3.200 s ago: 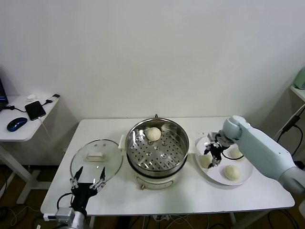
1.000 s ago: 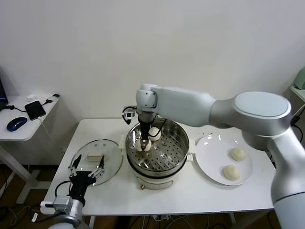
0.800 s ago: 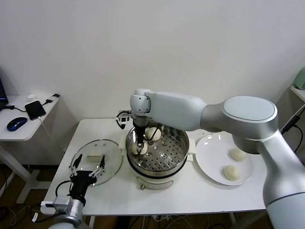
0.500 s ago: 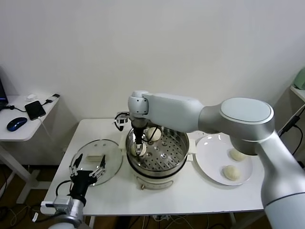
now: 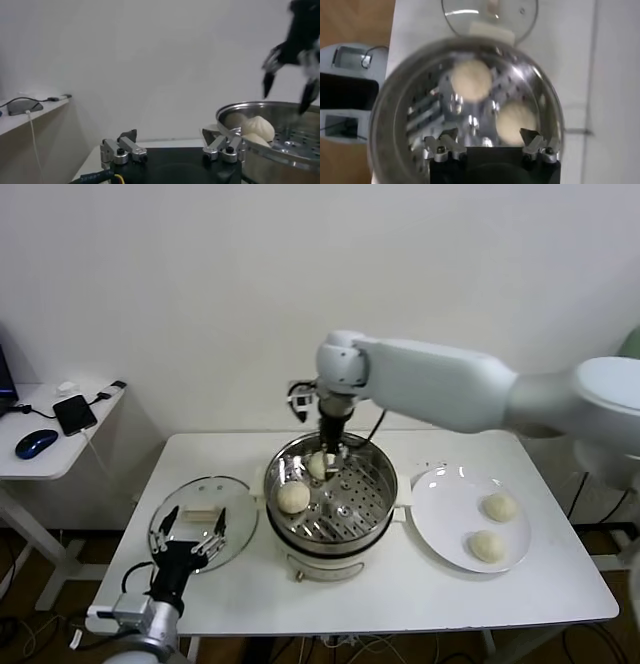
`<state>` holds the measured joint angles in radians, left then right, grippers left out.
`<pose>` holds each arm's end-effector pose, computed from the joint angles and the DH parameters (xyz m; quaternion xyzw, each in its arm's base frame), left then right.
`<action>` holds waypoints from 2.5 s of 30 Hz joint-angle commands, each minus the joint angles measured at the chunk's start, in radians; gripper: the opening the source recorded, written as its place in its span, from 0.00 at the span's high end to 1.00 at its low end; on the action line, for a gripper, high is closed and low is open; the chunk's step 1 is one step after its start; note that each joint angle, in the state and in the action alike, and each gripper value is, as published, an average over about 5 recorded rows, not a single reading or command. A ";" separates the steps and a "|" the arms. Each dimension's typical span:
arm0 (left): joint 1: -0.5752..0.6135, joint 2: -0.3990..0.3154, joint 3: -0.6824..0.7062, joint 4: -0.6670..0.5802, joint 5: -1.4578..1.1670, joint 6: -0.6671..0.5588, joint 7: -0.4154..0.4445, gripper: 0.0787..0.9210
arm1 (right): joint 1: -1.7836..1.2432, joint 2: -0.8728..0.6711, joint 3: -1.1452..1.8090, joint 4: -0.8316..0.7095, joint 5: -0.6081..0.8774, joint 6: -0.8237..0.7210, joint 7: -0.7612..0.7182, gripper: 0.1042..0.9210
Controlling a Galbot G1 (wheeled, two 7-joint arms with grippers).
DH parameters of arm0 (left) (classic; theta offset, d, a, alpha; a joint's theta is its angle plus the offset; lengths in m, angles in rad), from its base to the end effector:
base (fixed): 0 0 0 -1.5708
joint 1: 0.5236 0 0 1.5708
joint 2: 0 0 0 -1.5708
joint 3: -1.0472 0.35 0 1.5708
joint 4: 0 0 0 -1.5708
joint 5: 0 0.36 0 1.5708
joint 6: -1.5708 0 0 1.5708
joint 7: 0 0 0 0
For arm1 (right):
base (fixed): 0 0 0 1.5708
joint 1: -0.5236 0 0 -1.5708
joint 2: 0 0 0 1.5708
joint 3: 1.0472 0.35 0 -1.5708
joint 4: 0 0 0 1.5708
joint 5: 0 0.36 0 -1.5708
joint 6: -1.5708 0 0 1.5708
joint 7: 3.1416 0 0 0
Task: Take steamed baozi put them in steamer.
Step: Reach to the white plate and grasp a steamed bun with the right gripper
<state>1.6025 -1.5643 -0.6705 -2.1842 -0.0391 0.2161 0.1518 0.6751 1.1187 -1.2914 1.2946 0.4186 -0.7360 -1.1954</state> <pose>0.1723 0.0440 -0.2746 -0.0146 -0.9967 -0.0113 0.0785 0.5563 0.1065 0.0002 0.5032 -0.5378 0.5169 0.4363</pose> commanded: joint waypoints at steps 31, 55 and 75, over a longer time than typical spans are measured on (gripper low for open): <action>0.066 -0.036 0.016 0.006 -0.015 0.026 0.010 0.12 | -0.851 -0.490 0.769 -0.052 -0.754 0.662 -0.236 0.12; 0.046 -0.028 0.006 0.045 -0.020 0.026 0.014 0.12 | -0.908 -0.403 0.805 -0.147 -0.805 0.626 -0.174 0.12; 0.035 -0.029 0.008 0.061 -0.018 0.028 0.014 0.12 | -0.911 -0.385 0.809 -0.174 -0.814 0.622 -0.175 0.15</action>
<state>1.6368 -1.5929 -0.6629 -2.1241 -0.0577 0.2449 0.1657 -0.2332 0.7310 -0.4844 1.1268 -0.3912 -0.1147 -1.3702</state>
